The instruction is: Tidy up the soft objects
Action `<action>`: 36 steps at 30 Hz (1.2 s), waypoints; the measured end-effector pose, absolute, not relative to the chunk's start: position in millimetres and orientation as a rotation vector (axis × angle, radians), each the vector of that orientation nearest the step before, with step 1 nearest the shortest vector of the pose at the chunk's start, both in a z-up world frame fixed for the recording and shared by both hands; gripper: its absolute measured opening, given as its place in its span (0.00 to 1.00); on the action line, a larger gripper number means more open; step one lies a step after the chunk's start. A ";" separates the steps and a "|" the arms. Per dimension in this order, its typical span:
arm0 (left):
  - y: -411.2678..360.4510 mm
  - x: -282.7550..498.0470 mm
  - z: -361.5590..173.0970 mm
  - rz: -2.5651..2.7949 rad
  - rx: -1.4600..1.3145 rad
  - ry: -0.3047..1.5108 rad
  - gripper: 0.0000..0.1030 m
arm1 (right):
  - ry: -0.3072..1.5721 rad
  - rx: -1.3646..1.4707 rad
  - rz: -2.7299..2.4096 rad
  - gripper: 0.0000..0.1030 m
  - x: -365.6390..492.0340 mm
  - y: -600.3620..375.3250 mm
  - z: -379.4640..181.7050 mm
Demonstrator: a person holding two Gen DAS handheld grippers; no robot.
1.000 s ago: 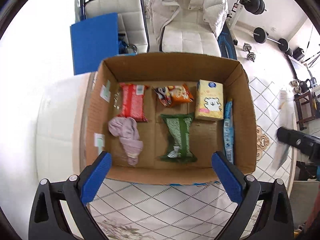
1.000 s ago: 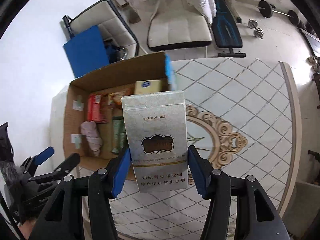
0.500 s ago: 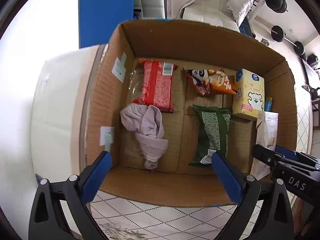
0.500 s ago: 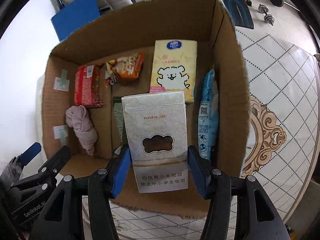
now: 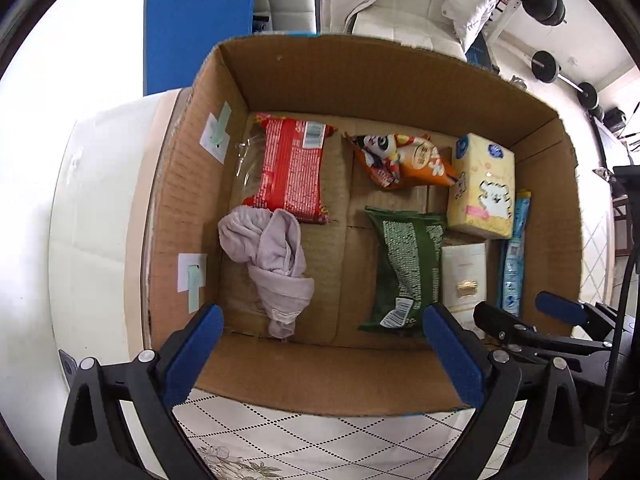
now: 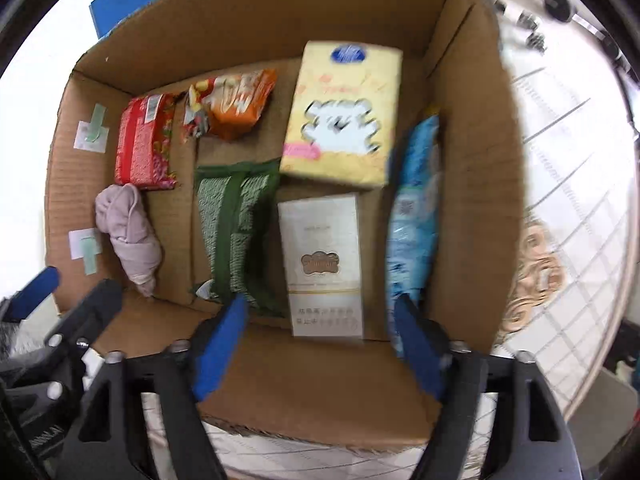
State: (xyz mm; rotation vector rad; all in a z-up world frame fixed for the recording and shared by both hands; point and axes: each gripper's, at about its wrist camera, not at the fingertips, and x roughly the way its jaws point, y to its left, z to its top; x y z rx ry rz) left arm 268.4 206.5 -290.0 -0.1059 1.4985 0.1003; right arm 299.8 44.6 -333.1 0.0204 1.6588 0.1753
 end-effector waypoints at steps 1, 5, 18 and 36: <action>207.2 267.8 -285.5 0.100 -0.107 1.491 0.99 | 1.651 0.018 0.168 0.84 298.8 42.9 -329.2; 207.2 262.3 -265.9 0.099 -0.112 1.459 0.99 | 1.593 -0.002 0.147 0.88 293.8 33.9 -305.0; 181.9 238.9 -202.9 0.093 -0.066 1.349 0.99 | 1.482 0.029 0.141 0.92 263.5 -6.3 -228.6; 140.7 128.7 -55.2 0.066 -0.048 1.119 1.00 | 1.161 0.072 0.149 0.92 126.4 -66.9 -35.9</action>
